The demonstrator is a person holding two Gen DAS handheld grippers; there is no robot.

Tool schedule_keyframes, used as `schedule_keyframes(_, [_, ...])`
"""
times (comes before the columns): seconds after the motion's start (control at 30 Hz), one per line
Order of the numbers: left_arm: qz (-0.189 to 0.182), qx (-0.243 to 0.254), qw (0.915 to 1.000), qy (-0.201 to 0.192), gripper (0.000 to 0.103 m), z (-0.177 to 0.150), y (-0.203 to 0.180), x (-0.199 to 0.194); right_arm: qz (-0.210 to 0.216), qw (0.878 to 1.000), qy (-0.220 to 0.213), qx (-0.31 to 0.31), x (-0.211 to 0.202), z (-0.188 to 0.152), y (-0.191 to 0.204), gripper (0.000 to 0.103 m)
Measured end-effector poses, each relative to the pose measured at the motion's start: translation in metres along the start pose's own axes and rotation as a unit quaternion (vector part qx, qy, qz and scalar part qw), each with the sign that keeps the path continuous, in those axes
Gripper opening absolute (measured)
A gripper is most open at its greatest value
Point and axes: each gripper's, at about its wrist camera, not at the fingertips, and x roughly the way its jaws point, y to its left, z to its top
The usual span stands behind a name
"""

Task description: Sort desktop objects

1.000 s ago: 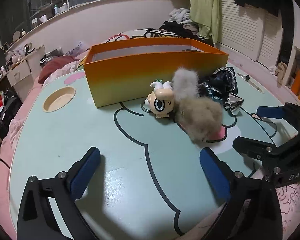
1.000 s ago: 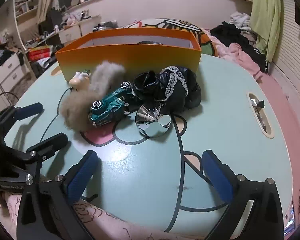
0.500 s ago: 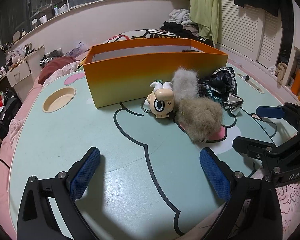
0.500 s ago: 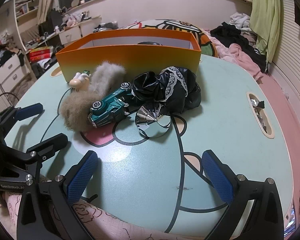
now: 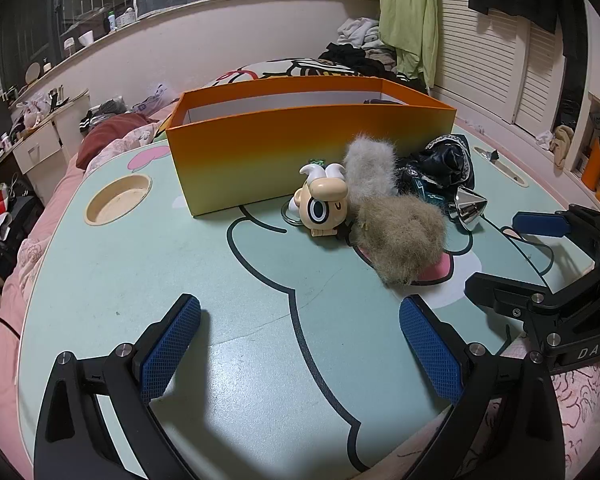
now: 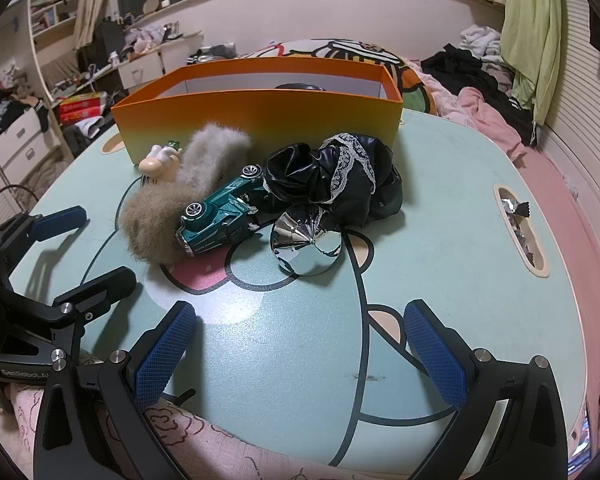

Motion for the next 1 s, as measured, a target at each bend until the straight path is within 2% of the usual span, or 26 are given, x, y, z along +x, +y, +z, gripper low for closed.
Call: schedule_keyframes(1.0, [0.003, -0.003, 1.0, -0.001, 0.099, -0.0019, -0.0013, -0.0044, 0.001, 1.0, -0.001, 0.0, -0.0007, -0.0037, -0.0004, 0.103])
